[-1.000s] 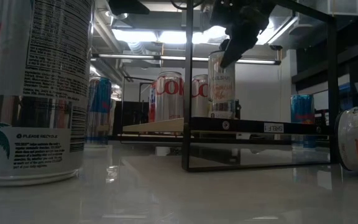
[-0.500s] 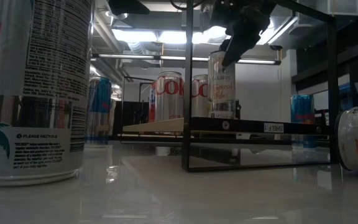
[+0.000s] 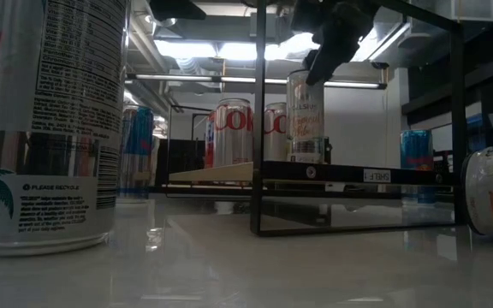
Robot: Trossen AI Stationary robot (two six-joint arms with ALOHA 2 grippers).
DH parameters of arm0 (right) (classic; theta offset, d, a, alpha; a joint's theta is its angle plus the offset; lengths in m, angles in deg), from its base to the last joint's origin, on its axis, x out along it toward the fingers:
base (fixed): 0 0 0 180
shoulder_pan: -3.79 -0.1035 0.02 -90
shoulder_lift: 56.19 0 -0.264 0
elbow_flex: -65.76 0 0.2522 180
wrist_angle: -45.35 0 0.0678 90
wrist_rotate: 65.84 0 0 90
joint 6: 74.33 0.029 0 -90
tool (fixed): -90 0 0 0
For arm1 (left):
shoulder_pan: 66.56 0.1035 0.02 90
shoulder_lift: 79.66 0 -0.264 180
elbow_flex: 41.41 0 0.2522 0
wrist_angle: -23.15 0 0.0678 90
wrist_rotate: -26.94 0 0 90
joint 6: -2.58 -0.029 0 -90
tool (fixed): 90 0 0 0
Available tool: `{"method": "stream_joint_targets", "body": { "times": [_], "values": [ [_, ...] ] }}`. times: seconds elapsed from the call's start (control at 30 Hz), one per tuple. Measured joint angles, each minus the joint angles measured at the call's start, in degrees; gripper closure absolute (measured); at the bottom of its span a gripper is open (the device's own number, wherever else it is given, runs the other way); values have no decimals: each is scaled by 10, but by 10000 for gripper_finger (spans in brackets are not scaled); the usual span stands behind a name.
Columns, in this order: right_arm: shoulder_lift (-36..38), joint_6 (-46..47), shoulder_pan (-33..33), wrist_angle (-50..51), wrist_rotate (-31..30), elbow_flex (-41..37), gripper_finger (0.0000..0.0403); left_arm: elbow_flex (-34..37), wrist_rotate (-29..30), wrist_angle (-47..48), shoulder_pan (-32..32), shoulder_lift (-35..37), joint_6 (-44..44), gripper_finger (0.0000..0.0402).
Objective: Place canned beverage on shelf
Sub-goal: Put the yellow soda can on the shelf, then align the yellow soda can with the other yellow soda can
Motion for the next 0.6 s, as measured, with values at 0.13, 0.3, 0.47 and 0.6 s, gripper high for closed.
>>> {"method": "stream_joint_targets", "body": {
  "times": [0.13,0.3,0.47,0.6],
  "values": [
    [10,0,0,3,0,0,15,0,0,0,0,0,0,36],
    [29,0,0,5,0,1,15,0,0,1,0,0,1,36],
    [53,0,0,5,0,1,15,0,6,1,0,0,3,36],
    [74,0,0,5,-1,1,15,0,109,1,0,0,55,36]
  ]
}}
